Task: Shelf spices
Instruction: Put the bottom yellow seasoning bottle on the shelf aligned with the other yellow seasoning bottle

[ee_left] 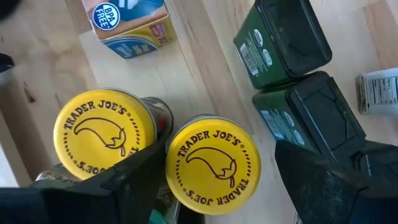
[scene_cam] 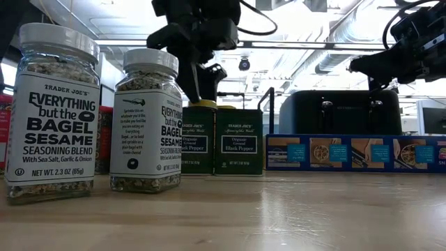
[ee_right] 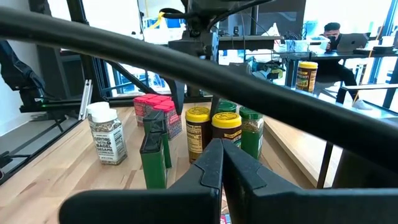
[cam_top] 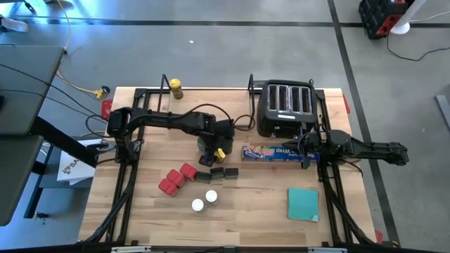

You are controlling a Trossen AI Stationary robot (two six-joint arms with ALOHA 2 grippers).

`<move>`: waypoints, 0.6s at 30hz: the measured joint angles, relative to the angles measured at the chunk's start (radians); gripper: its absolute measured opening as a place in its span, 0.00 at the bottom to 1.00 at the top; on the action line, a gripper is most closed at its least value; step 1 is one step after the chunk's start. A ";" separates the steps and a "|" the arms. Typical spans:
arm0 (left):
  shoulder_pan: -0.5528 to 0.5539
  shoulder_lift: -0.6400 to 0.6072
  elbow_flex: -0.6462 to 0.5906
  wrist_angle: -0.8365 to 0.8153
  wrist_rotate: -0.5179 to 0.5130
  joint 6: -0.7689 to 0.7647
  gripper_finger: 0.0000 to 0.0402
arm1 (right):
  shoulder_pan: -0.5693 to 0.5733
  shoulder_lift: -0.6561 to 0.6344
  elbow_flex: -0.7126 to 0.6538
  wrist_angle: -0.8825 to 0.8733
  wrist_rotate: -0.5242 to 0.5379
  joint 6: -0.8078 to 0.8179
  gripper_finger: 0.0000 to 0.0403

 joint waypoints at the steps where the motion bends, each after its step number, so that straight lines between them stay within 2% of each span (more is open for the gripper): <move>1: 0.000 0.000 0.000 0.001 0.000 -0.001 0.75 | 0.000 0.000 0.000 0.000 0.000 0.000 0.00; 18: -0.002 0.000 0.000 0.005 0.000 0.008 0.74 | 0.000 0.000 0.000 0.000 0.000 0.000 0.00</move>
